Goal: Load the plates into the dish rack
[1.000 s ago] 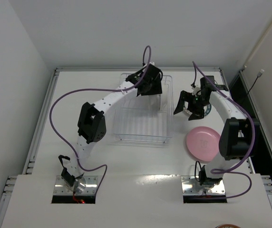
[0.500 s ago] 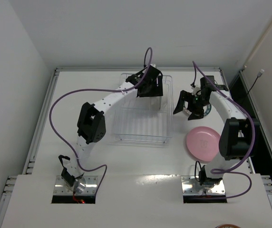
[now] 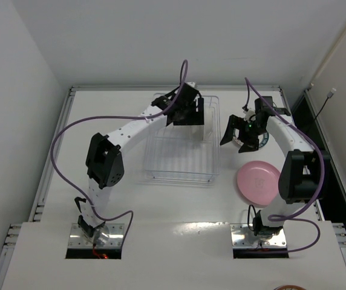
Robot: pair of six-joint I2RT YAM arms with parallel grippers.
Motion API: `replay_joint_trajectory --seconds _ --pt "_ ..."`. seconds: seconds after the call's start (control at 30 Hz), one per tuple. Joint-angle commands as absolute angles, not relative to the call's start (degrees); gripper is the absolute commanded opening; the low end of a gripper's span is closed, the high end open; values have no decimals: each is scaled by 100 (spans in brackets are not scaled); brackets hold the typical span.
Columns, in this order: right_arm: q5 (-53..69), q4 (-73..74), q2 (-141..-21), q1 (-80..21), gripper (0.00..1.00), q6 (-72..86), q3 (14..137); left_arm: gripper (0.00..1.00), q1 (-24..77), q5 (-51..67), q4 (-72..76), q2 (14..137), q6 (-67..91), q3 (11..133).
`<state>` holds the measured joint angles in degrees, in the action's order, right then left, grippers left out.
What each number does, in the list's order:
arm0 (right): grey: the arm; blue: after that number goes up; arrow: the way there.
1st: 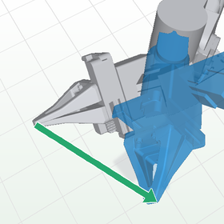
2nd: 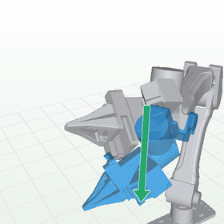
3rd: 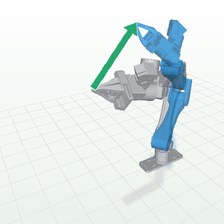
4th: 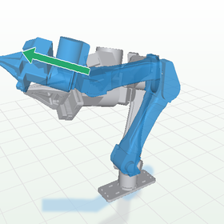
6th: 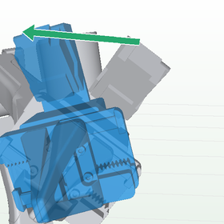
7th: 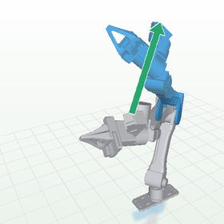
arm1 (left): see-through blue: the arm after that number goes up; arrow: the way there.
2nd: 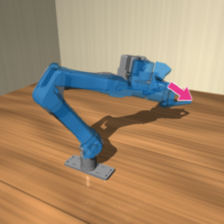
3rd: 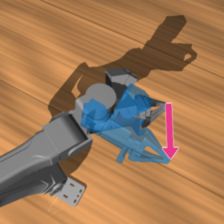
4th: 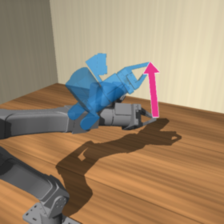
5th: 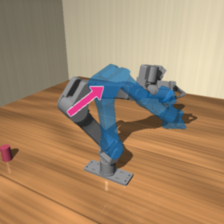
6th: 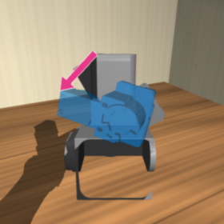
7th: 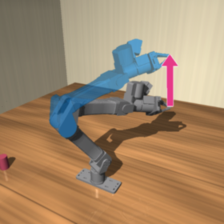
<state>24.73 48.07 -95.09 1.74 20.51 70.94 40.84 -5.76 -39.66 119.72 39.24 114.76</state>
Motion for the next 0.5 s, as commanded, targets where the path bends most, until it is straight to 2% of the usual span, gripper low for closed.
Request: replay_joint_trajectory --seconds 0.0,0.3,0.47 --pt "2628 4658 -9378 193 100 1969 7198 67 4104 -562 -3840 11391 3762 11259" --pt "2628 4658 -9431 193 100 1969 7514 67 4052 -676 -3990 10934 3762 10855" --pt "2040 5053 -9360 255 100 1907 8199 67 4052 -800 -4052 10328 3701 10644"
